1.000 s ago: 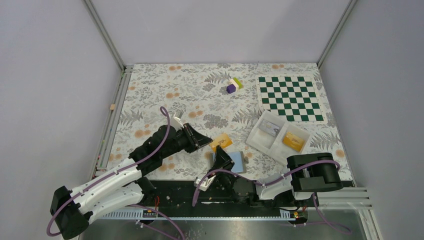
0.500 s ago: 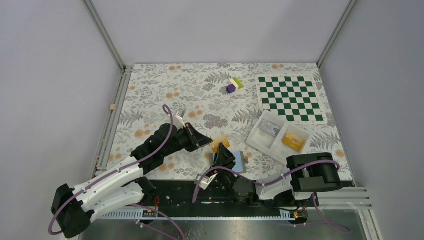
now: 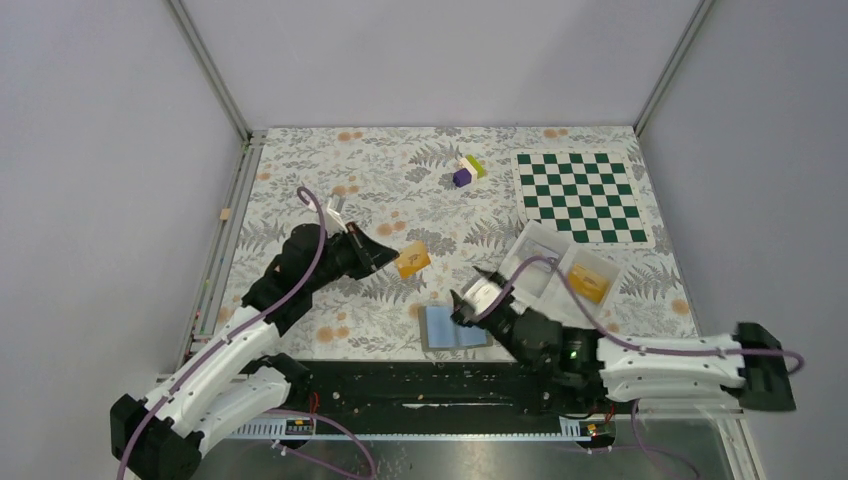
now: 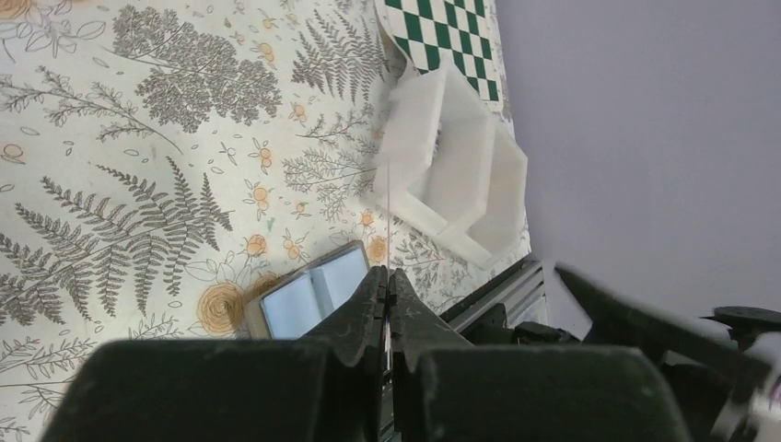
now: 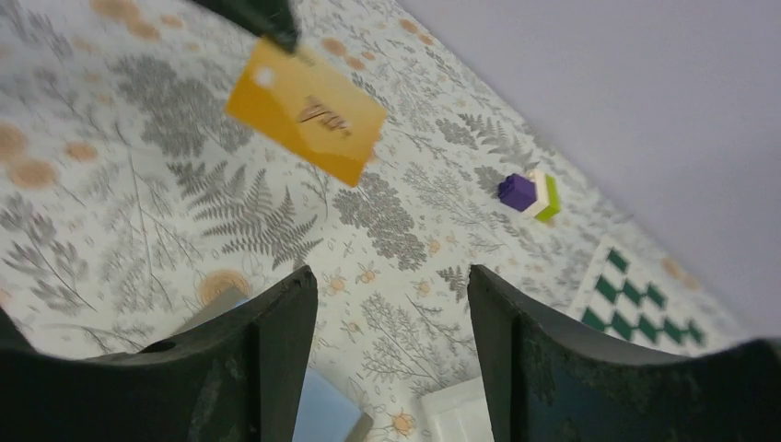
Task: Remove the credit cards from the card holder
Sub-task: Place the credit card in the storage box.
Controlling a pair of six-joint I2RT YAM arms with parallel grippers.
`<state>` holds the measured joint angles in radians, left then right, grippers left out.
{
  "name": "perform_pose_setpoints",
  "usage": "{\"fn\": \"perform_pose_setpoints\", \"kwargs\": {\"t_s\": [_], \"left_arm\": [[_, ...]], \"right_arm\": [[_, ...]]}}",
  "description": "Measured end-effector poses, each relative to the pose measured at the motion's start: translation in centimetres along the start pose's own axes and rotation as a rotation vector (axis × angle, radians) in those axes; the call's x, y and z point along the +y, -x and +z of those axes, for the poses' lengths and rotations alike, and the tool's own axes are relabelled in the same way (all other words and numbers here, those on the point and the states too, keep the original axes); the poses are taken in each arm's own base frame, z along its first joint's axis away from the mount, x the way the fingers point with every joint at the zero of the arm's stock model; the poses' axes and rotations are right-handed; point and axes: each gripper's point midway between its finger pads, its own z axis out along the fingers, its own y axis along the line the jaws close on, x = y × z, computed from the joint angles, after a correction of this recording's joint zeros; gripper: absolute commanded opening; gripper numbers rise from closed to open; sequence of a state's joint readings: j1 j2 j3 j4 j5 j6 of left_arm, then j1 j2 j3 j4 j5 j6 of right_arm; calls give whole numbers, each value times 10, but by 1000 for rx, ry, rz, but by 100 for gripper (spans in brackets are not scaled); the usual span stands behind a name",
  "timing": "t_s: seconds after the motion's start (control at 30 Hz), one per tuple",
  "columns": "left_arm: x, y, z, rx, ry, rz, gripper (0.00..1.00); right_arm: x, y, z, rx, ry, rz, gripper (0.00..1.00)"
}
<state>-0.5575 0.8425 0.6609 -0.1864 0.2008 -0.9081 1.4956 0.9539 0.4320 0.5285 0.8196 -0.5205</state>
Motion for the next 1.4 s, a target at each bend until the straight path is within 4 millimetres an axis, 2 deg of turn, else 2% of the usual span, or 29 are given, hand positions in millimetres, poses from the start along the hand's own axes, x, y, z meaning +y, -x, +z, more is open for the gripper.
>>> {"fn": "perform_pose_setpoints", "kwargs": {"t_s": [0.13, 0.27, 0.33, 0.43, 0.6, 0.77, 1.07, 1.2, 1.3, 1.4], "left_arm": [[-12, 0, -11, 11, -72, 63, 0], [-34, -9, -21, 59, -198, 122, 0], [-41, -17, -23, 94, -265, 134, 0], [-41, -32, -24, 151, -317, 136, 0], [-45, -42, -29, 199, -371, 144, 0], [-52, -44, -32, 213, -417, 154, 0], [-58, -50, -32, 247, -475, 136, 0], [-59, -51, -32, 254, -493, 126, 0], [-61, -51, -31, 254, -507, 120, 0], [-60, -53, -29, 262, -510, 110, 0]], "right_arm": [[-41, 2, -2, 4, 27, 374, 68], [-58, 10, -4, 57, 101, 636, 65], [-57, 18, -2, 94, 177, 751, 63], [-46, 25, -1, 145, 295, 892, 61], [-18, 23, -11, 257, 466, 1044, 60], [-17, 20, -12, 302, 516, 1136, 62], [-8, 18, -6, 330, 589, 1231, 49], [-7, 20, -5, 325, 606, 1248, 47], [-8, 22, -4, 316, 611, 1258, 35], [-7, 22, -3, 311, 615, 1270, 8]]}}
